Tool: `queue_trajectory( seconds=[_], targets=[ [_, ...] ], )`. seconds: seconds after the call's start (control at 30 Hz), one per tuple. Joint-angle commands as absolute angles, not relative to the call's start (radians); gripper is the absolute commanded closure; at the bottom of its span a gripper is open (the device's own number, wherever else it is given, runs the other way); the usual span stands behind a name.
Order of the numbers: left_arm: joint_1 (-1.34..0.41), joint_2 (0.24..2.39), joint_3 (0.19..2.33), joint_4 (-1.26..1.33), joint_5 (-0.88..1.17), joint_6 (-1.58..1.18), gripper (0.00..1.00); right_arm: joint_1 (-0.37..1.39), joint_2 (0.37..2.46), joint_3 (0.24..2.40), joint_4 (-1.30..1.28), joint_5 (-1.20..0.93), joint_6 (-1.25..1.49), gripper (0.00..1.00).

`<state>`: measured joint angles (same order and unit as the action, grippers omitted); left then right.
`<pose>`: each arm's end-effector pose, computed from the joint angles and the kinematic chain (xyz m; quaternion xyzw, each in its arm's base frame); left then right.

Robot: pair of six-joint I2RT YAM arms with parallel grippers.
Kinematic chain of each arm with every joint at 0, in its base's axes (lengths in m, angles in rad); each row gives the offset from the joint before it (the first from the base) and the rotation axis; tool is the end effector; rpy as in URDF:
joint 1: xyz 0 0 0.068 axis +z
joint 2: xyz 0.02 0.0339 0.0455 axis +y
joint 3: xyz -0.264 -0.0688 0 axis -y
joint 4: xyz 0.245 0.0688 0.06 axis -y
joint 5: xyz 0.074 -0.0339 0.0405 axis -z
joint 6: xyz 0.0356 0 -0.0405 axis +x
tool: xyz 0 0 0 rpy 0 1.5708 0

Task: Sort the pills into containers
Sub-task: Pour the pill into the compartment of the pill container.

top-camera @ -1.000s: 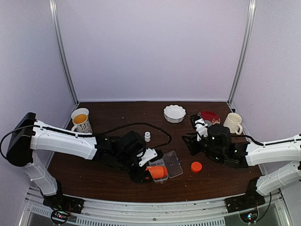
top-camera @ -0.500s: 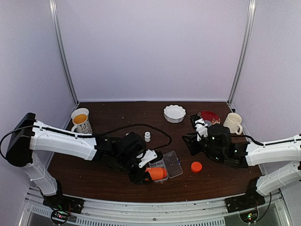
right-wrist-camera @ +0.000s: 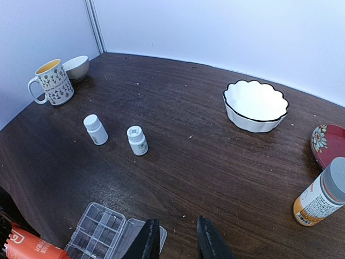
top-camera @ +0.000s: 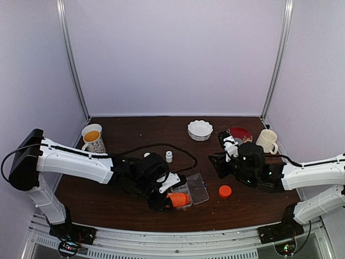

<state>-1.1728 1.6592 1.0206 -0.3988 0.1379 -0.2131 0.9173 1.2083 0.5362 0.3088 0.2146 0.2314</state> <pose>0.1239 -0.3073 0.1845 0.4604 0.8453 -0.2191 0.1598 0.1624 0.1996 0.2161 -0.2180 0.7913 0.2327 0.5218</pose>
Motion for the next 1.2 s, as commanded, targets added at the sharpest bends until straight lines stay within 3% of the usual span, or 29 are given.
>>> queue_trajectory(
  seconds=[0.0, 0.43, 1.0, 1.17],
  targets=[
    [-1.178, 1.608, 1.037, -0.373, 0.142, -0.23, 1.0, 0.911, 1.21, 0.548, 0.307, 0.24, 0.224, 0.75],
    [-1.178, 1.645, 0.948, -0.279, 0.172, -0.246, 1.0, 0.912, 1.222, 0.557, 0.295, 0.236, 0.224, 0.75],
    [-1.18, 1.547, 1.031, -0.365, 0.127, -0.234, 1.0, 0.911, 1.225, 0.562, 0.29, 0.236, 0.224, 0.76],
    [-1.18, 1.608, 0.991, -0.318, 0.159, -0.241, 1.0, 0.911, 1.226, 0.562, 0.288, 0.236, 0.222, 0.76]
  ],
)
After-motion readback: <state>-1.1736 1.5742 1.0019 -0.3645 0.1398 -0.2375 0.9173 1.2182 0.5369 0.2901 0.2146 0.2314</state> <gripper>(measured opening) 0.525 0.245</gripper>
